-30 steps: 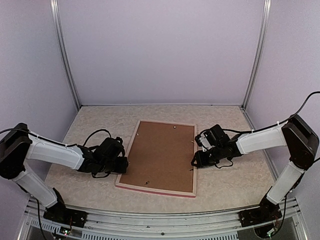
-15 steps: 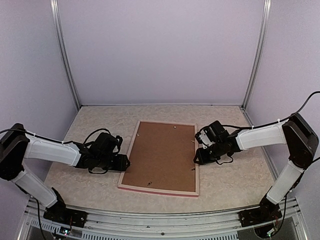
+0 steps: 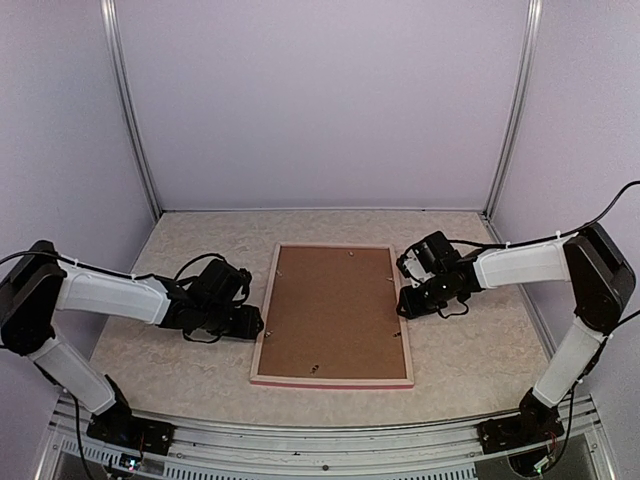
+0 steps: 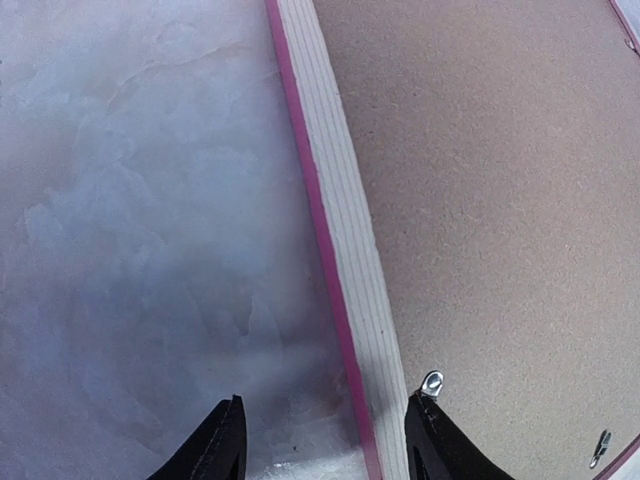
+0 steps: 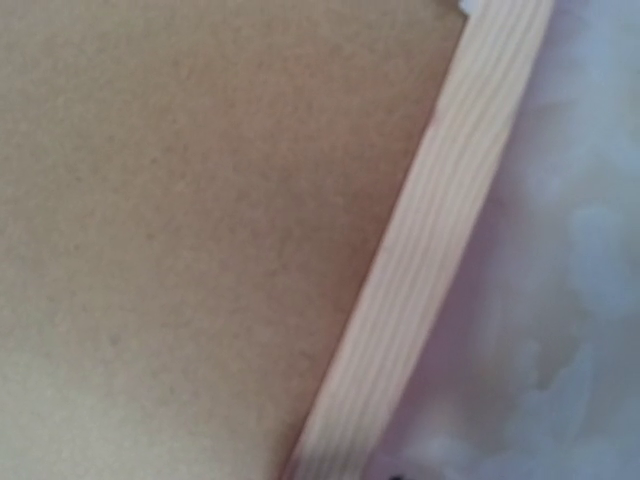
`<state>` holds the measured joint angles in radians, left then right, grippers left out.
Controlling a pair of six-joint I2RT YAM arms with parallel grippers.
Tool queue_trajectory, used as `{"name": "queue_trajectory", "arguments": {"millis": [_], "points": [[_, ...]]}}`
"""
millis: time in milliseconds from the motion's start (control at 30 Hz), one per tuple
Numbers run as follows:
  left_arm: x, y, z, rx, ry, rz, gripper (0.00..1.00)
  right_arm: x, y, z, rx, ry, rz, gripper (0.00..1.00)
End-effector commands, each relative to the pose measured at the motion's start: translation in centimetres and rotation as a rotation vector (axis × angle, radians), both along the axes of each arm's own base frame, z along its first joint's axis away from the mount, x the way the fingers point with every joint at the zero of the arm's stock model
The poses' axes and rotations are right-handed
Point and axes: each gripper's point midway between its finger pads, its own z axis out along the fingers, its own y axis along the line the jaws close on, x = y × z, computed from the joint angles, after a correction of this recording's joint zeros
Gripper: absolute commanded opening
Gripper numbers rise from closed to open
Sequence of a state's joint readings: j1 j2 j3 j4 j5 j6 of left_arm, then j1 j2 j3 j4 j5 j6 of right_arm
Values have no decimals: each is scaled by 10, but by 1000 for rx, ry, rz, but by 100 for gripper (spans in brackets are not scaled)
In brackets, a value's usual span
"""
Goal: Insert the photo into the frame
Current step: Press the fastener onto the backboard.
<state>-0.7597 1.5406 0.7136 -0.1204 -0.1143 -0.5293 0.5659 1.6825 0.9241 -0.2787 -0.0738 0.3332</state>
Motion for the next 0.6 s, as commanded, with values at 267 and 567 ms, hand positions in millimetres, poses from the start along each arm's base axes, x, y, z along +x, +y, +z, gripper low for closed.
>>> {"name": "queue_trajectory", "arguments": {"millis": [267, 567], "points": [[7, -11, 20, 76, 38, 76, 56, 12, 3, 28, 52, -88, 1, 34], [-1, -8, 5, 234, 81, 114, 57, 14, 2, 30, 50, -114, 2, 36]]}}
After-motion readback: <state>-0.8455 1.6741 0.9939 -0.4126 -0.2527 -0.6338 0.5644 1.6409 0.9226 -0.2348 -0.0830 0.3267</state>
